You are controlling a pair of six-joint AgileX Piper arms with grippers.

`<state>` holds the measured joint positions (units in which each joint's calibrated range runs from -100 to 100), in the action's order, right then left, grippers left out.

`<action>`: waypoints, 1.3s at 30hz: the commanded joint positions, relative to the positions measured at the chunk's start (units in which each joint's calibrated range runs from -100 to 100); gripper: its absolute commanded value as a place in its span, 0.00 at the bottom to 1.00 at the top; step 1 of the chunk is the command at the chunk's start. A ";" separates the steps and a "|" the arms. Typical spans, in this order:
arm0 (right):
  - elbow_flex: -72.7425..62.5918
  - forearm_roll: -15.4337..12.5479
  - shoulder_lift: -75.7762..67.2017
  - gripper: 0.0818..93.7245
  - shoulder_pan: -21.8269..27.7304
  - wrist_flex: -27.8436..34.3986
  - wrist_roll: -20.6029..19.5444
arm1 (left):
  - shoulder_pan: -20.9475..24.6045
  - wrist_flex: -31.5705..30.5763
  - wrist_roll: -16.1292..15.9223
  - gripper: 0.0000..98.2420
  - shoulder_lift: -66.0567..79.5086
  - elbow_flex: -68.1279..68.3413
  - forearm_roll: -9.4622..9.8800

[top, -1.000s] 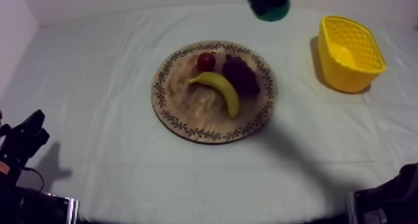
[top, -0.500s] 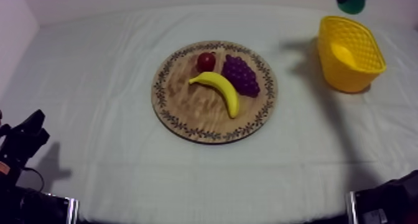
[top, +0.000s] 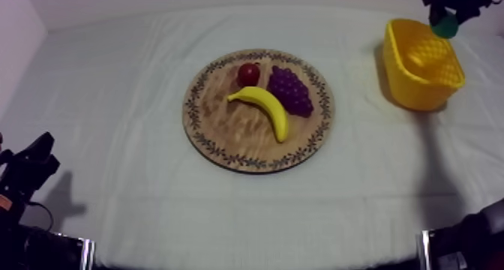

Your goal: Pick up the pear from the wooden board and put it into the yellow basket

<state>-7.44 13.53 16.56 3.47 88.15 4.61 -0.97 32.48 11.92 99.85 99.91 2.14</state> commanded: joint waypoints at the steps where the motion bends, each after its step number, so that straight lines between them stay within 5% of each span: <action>1: 0.34 -0.39 3.10 0.44 0.10 -0.64 0.08 | -0.01 0.02 -0.02 0.00 -0.02 -0.02 -0.01; 11: -1.24 -0.62 11.07 0.72 0.95 -2.52 1.09 | -0.01 0.02 -0.02 0.00 -0.02 -0.02 -0.01; 16: -3.11 -1.62 11.15 0.78 1.31 -1.38 2.42 | -0.01 0.02 -0.02 0.00 -0.02 -0.02 -0.01; 29: 2.18 -5.57 -8.91 0.57 -2.12 -2.05 2.89 | -0.01 0.02 -0.02 0.00 -0.02 -0.02 -0.01; 39: 17.29 -4.49 -35.45 0.46 -7.24 -11.67 -4.32 | -0.01 0.02 -0.02 0.00 -0.02 -0.02 -0.01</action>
<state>5.69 9.55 -9.75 -3.53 78.05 1.22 -0.97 32.48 11.89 99.85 99.91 2.14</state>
